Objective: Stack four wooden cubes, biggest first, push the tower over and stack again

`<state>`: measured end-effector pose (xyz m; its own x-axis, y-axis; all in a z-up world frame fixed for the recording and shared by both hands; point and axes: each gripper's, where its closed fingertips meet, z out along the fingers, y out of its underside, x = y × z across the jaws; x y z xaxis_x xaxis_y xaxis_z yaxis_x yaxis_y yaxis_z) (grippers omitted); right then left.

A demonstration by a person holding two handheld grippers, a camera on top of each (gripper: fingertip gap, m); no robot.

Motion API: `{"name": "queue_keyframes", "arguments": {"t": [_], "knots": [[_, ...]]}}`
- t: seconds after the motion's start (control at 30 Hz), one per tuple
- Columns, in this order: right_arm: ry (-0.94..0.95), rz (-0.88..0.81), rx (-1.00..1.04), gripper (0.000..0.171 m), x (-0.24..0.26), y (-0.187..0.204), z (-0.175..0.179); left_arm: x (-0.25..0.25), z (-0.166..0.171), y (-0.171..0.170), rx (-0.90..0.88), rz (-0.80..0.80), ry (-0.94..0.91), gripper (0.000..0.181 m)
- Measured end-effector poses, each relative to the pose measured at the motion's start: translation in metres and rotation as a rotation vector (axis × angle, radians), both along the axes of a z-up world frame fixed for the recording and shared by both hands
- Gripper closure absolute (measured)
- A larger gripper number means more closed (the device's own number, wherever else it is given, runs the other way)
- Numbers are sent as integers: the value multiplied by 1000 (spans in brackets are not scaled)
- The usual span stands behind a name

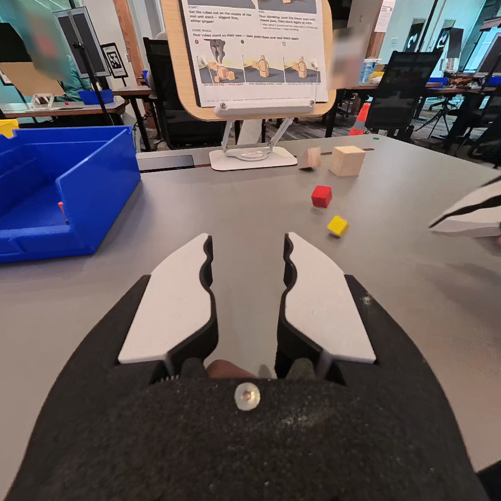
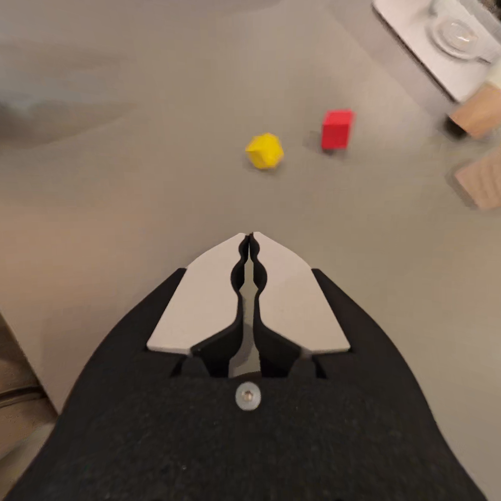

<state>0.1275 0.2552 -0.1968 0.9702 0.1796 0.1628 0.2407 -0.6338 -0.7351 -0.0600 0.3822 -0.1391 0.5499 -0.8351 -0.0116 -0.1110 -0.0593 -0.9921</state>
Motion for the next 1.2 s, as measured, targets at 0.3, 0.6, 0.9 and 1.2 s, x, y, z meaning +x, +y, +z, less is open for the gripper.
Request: {"name": "queue_keyframes", "arguments": {"t": [0.3,0.6,0.9,1.2], "knots": [[117,-247,242,112,28,-34,23,12,4,-16,106,-23,25,126],[176,-422,310,103,41,-49,14,-2,10,-15,87,81,48,129],[188,-478,349,100,45,-59,18,-5,10,-16,115,98,63,129],[174,-486,342,101,47,-63,17,-1,3,-14,106,84,56,131]]}}
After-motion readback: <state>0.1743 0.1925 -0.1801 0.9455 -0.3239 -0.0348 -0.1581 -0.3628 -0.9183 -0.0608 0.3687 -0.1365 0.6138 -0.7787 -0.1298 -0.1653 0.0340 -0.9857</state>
